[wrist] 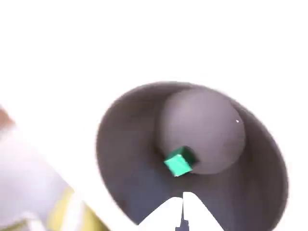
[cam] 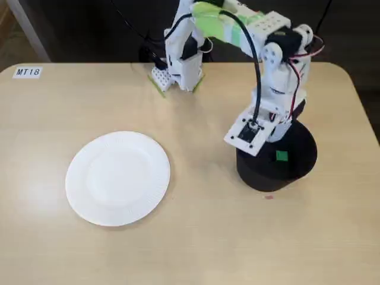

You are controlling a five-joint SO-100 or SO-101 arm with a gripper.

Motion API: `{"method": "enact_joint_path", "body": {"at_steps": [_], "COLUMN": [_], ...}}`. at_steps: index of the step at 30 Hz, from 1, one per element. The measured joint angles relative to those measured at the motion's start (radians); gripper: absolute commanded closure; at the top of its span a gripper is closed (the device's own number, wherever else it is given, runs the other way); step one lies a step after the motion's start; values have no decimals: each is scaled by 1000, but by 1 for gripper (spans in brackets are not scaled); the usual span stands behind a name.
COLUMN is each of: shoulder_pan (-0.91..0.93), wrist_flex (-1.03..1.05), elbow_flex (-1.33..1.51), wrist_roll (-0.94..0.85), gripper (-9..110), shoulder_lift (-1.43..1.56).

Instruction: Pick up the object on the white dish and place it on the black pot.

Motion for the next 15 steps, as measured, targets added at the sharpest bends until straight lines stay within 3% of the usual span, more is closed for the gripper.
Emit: {"method": "enact_joint_path", "body": {"at_steps": [8,15], "shoulder_pan": [219,446], "wrist_flex": [38,-2], "elbow_flex": [81,239], "wrist_roll": [167,212], "gripper": [102,102], "shoulder_lift": [360,686]}}
